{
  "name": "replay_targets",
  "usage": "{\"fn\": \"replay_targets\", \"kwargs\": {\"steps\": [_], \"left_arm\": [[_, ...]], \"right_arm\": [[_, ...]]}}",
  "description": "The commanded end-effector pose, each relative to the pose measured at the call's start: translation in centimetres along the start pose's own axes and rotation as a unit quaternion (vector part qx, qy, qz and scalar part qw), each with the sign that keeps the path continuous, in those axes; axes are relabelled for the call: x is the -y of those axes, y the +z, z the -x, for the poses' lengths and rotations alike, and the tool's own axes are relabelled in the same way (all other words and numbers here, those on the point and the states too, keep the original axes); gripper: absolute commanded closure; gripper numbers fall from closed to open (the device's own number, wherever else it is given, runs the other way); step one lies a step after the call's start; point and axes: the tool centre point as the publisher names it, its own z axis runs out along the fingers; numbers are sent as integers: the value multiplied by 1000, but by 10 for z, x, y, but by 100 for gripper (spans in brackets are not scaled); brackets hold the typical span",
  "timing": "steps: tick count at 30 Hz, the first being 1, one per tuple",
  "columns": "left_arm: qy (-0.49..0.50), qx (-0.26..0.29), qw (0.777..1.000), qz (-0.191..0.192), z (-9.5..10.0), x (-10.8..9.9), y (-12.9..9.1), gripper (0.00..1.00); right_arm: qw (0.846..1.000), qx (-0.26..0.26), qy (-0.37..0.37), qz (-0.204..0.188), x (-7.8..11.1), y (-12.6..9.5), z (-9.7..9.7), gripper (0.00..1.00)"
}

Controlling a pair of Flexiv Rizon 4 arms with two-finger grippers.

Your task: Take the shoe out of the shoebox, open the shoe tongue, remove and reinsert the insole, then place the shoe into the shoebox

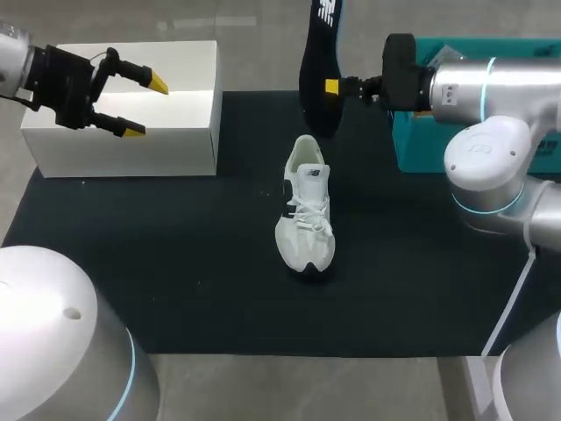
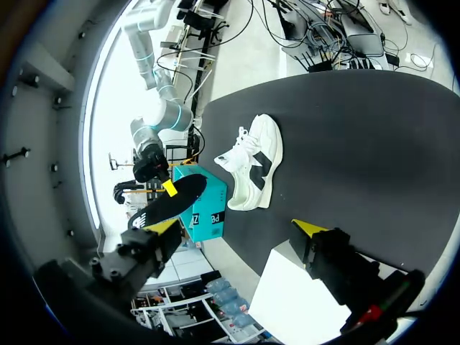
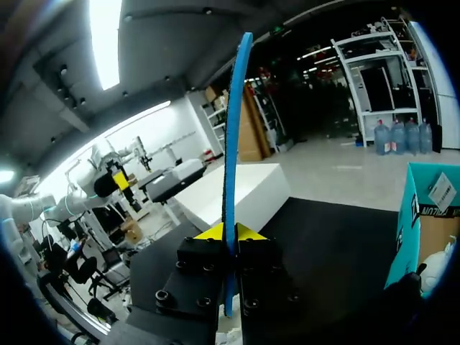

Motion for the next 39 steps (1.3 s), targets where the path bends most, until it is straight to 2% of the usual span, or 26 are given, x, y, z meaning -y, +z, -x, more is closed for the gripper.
{"fn": "replay_targets", "kwargs": {"steps": [1, 9, 17, 20, 22, 25, 31, 39], "left_arm": [[0, -2, 1000, 0, 0, -1, 0, 0], [0, -2, 1000, 0, 0, -1, 0, 0], [0, -2, 1000, 0, 0, -1, 0, 0], [0, -2, 1000, 0, 0, -1, 0, 0], [0, -2, 1000, 0, 0, -1, 0, 0], [0, -2, 1000, 0, 0, -1, 0, 0], [0, -2, 1000, 0, 0, -1, 0, 0], [0, -2, 1000, 0, 0, -1, 0, 0]], "right_arm": [[999, -19, -7, 45, 10, 28, 9, 100], [998, -40, -5, 46, 27, 51, 27, 100], [998, -49, -12, 43, 41, 52, 43, 100], [997, -65, -24, 33, 49, 54, 48, 100], [997, -71, -39, 13, 53, 53, 52, 100], [997, -72, -40, 16, 55, 50, 57, 100], [996, -76, -42, 16, 63, 53, 62, 100], [996, -79, -26, 23, 74, 59, 56, 100]]}}
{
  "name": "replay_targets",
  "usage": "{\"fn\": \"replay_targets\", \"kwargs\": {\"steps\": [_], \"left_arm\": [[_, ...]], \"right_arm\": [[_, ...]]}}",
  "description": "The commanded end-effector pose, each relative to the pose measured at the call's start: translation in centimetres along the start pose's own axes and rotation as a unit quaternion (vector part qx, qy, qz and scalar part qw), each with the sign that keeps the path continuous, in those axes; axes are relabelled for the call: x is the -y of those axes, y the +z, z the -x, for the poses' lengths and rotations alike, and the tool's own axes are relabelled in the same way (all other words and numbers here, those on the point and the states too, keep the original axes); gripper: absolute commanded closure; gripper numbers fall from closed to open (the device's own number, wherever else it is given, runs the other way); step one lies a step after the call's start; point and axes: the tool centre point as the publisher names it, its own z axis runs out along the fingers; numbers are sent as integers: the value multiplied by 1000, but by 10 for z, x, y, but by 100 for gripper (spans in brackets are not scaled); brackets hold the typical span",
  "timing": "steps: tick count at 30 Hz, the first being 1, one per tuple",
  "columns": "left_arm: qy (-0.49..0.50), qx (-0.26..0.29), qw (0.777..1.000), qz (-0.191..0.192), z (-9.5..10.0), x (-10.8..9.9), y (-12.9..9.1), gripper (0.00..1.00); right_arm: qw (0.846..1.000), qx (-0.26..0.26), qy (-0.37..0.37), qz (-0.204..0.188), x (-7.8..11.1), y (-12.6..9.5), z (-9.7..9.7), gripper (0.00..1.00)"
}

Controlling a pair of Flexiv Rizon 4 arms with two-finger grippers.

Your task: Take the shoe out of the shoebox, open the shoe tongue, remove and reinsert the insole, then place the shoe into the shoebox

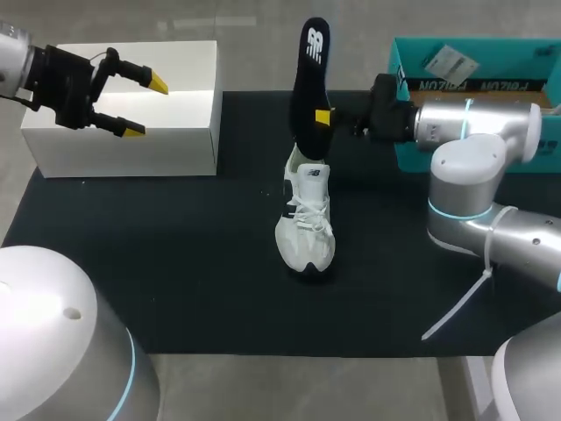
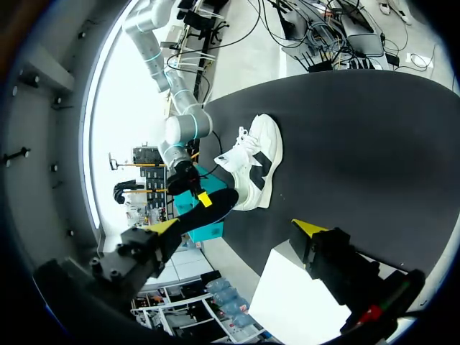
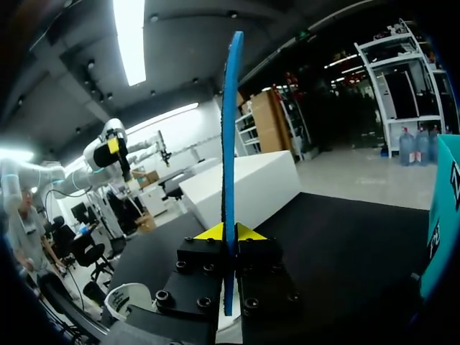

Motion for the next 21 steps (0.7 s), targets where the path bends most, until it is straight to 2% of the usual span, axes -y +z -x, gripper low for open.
{"fn": "replay_targets", "kwargs": {"steps": [1, 8, 21], "left_arm": [[0, -2, 1000, 0, 0, 0, 0, 0], [0, -2, 1000, 0, 0, 0, 0, 0], [0, -2, 1000, 0, 0, 0, 0, 0]], "right_arm": [[1000, 4, 6, 4, 10, 7, -3, 100], [1000, 3, 26, -3, 26, 11, -11, 100], [997, 9, 77, -12, 46, 2, -25, 100]]}}
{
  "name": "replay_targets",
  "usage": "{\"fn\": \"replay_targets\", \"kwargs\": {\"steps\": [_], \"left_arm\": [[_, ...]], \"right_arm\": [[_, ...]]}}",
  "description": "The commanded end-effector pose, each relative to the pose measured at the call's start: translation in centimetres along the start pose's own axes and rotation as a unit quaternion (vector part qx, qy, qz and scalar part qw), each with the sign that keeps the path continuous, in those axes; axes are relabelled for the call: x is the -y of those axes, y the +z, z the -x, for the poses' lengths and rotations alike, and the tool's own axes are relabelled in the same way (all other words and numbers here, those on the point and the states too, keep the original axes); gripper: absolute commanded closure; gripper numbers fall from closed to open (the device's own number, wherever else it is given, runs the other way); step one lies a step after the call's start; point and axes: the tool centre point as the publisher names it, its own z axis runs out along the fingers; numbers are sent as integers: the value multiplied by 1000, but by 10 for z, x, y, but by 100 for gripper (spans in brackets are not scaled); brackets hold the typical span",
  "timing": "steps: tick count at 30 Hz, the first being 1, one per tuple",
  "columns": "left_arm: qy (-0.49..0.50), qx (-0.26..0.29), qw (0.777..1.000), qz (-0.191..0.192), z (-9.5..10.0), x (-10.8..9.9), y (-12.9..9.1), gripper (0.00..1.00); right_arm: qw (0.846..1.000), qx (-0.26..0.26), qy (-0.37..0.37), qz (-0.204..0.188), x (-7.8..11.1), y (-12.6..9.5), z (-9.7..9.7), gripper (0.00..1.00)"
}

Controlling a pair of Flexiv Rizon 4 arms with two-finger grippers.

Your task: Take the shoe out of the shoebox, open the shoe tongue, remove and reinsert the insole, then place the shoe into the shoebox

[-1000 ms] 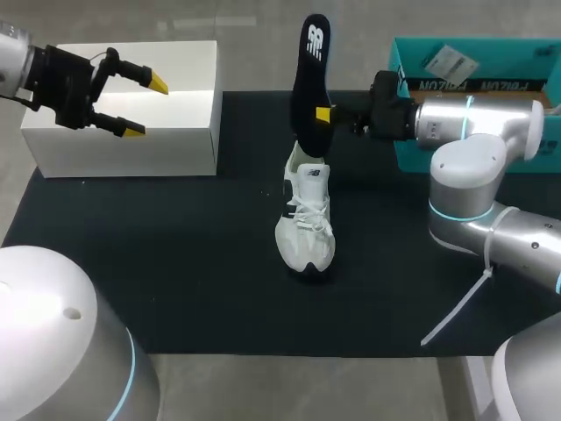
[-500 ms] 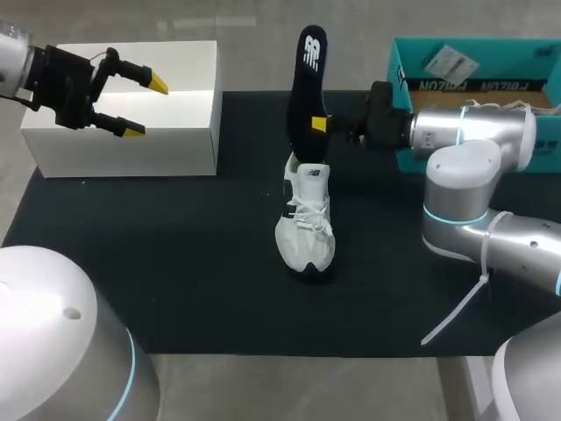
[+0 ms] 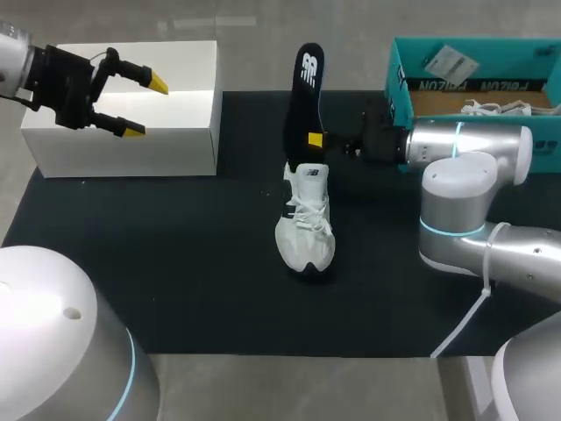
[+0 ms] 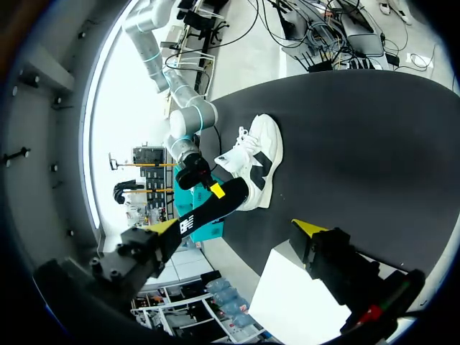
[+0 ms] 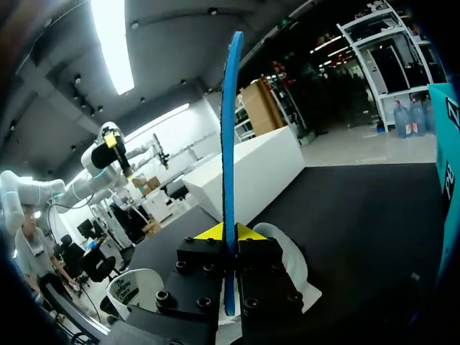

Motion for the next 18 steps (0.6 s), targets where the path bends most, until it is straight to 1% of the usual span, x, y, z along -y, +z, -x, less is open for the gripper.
{"fn": "replay_targets", "kwargs": {"steps": [1, 14, 18], "left_arm": [[0, -2, 1000, 0, 0, 0, 0, 0], [0, -2, 1000, 0, 0, 0, 0, 0], [0, -2, 1000, 0, 0, 0, 0, 0]], "right_arm": [[1000, 6, 5, -1, 7, -3, -5, 100], [999, 7, 31, -15, 35, 1, 0, 100], [999, 8, 42, -22, 41, -2, -5, 100]]}}
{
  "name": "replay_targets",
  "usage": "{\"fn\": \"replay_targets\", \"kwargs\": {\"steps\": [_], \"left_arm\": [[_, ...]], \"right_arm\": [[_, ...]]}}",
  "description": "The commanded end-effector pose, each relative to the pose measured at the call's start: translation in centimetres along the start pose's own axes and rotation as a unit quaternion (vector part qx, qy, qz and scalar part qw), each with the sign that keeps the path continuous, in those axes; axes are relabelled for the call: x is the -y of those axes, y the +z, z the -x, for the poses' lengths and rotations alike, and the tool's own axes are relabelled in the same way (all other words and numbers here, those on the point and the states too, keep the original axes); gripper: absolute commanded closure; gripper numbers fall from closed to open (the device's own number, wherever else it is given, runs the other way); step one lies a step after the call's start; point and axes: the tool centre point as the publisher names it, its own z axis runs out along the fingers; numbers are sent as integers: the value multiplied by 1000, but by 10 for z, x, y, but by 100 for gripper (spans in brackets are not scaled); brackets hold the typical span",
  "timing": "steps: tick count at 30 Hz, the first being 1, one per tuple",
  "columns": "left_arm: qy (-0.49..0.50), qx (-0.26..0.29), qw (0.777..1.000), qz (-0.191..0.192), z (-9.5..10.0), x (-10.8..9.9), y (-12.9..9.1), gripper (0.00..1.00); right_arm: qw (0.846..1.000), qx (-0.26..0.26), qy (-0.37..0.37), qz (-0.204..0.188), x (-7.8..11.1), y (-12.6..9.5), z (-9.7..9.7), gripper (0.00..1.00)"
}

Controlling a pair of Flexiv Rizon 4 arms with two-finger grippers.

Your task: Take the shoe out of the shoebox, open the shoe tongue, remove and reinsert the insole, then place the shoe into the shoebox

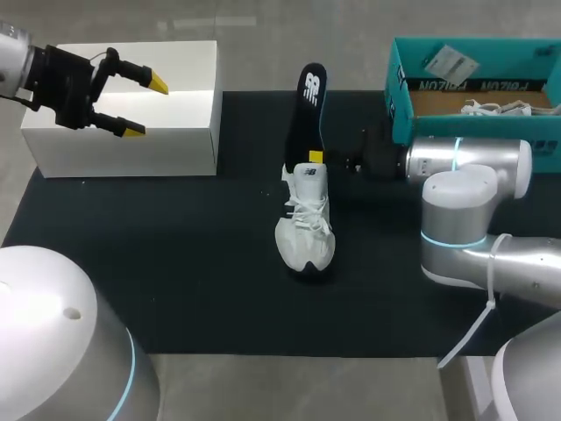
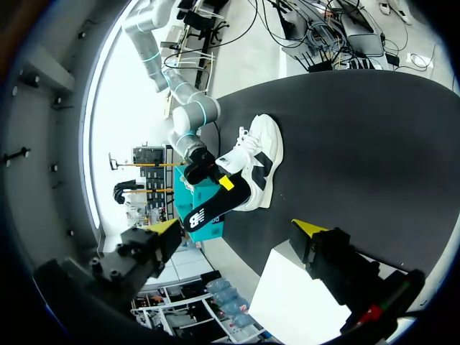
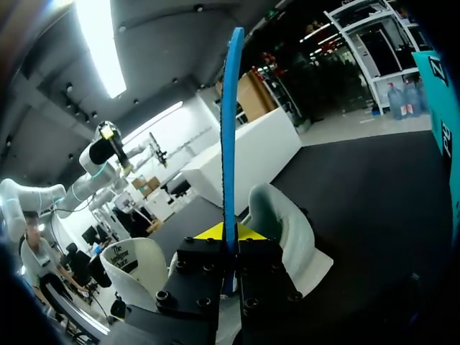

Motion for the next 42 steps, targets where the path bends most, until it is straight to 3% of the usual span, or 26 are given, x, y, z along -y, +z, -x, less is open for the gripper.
{"fn": "replay_targets", "kwargs": {"steps": [1, 10, 13, 14, 18, 19, 22, 29, 31, 32, 42], "left_arm": [[0, -2, 1000, 0, 0, 0, 0, 0], [0, -2, 1000, 0, 0, 0, 0, 0], [0, -2, 1000, 0, 0, 0, 0, 0], [0, -2, 1000, 0, 0, 0, 0, 0], [0, -2, 1000, 0, 0, 0, 0, 0], [0, -2, 1000, 0, 0, 0, 0, 0], [0, -2, 1000, 0, 0, 0, 0, 0], [0, -2, 1000, 0, 0, 0, 0, 0], [0, -2, 1000, 0, 0, 0, 0, 0], [0, -2, 1000, 0, 0, 0, 0, 0], [0, -2, 1000, 0, 0, 0, 0, 0]], "right_arm": [[1000, 6, 7, -6, 6, 0, -4, 100], [1000, 5, 22, -18, 11, -6, -12, 100], [1000, 6, 20, -15, 5, -7, -8, 100], [1000, 6, 19, -15, 3, -8, -7, 81], [1000, 8, 12, -12, -4, -7, -4, 50], [1000, 7, 10, -13, -5, -7, -3, 37], [1000, 5, 5, -14, -9, -5, -1, 34], [1000, 7, -13, -21, -23, -6, 9, 55], [1000, 9, -17, -22, -25, -6, 10, 74], [1000, 9, -18, -24, -25, -6, 10, 100], [998, -2, -15, -65, -5, -3, 8, 100]]}}
